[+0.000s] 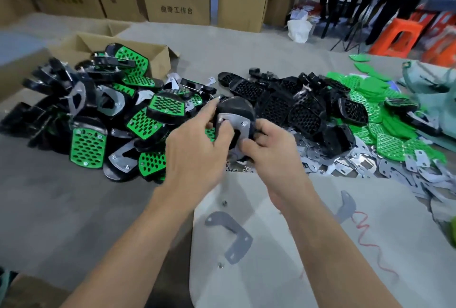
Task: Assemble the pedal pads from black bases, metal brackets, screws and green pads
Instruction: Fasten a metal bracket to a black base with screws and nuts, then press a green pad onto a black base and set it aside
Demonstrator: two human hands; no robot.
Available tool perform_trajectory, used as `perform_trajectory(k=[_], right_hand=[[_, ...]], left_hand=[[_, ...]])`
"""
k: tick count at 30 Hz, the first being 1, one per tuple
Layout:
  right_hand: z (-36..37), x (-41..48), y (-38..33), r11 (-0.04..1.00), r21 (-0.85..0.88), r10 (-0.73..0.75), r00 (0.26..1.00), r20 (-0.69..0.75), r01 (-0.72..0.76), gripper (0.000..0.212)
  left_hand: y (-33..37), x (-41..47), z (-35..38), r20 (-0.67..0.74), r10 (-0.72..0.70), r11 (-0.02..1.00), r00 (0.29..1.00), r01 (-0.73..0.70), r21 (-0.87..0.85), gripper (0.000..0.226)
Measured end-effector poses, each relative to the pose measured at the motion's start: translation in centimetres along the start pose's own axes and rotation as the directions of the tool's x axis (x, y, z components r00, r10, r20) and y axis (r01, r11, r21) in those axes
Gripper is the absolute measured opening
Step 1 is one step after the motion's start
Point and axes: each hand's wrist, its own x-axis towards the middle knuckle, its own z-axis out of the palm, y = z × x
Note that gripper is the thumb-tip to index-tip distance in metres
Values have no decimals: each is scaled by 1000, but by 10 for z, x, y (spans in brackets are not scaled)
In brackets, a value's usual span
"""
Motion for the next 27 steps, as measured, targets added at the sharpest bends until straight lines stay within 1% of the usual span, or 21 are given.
perform_trajectory(k=[1, 2, 3, 4, 5, 6, 7, 8, 9, 11, 12, 13, 15, 17, 19, 21, 23, 24, 25, 26, 27], right_hand=[[2, 7, -3, 985, -128, -122, 990, -69, 113, 37], [5, 15, -5, 947, -243, -244, 963, -111, 212, 42], [6, 21, -7, 900, -327, -346, 929, -133, 288, 48], [10, 28, -10, 857, -373, -429, 893, -132, 356, 52], [12, 33, -12, 821, -387, -490, 866, -102, 419, 54], [14, 38, -14, 801, -373, -522, 852, -49, 469, 55], [16, 44, -16, 800, -345, -520, 854, 6, 490, 56], [18, 49, -19, 825, -308, -489, 872, 32, 474, 58], [20, 54, -21, 876, -236, -430, 903, 11, 420, 62], [20, 64, -27, 975, 49, -214, 975, -54, 216, 66], [20, 69, -29, 978, 184, -96, 995, -14, 97, 60], [20, 74, -30, 968, 250, -12, 998, 62, -4, 50], [23, 82, -30, 962, 244, 77, 982, 173, -119, 30], [31, 90, -29, 953, 251, 121, 973, 196, -169, 22], [43, 96, -27, 943, 274, 134, 969, 206, -188, 17], [59, 104, -24, 947, 248, 155, 968, 200, -203, 13], [77, 112, -22, 980, 83, 169, 976, 136, -181, 13], [86, 117, -20, 987, -63, 150, 986, 80, -145, 16], [94, 122, -17, 967, -235, 107, 994, 27, -98, 21], [103, 127, -13, 909, -415, 42, 999, -9, -42, 24], [110, 130, -11, 817, -576, -22, 1000, -19, 7, 25]], left_hand=[[2, 9, -7, 69, -38, 994, 997, 44, -95, 31], [7, 17, -15, 168, -124, 937, 978, 172, -305, 27], [11, 24, -19, 303, -218, 781, 928, 352, -516, 22], [12, 32, -24, 416, -266, 594, 870, 488, -639, 18], [10, 40, -28, 456, -255, 491, 853, 520, -699, 16], [9, 47, -30, 438, -253, 463, 863, 505, -728, 16], [6, 55, -31, 411, -257, 446, 875, 484, -753, 23], [4, 61, -34, 395, -266, 426, 880, 474, -770, 32], [1, 66, -36, 398, -275, 403, 875, 480, -779, 39], [-4, 74, -40, 425, -266, 373, 865, 499, -782, 46], [-7, 76, -42, 434, -263, 370, 861, 506, -779, 48], [-10, 79, -43, 436, -275, 384, 857, 514, -767, 50], [-17, 83, -48, 422, -281, 458, 862, 507, -730, 52], [-25, 88, -59, 425, -238, 570, 874, 480, -667, 56], [-36, 94, -73, 471, -138, 696, 871, 424, -580, 71], [-48, 101, -87, 510, -75, 755, 857, 383, -533, 79], [-59, 107, -98, 489, -99, 762, 867, 382, -523, 72], [-65, 110, -101, 457, -122, 777, 881, 371, -509, 67], [-71, 112, -104, 424, -147, 805, 894, 357, -474, 64], [-77, 114, -106, 403, -171, 836, 899, 349, -424, 63], [-82, 115, -109, 392, -198, 862, 898, 350, -367, 63]])
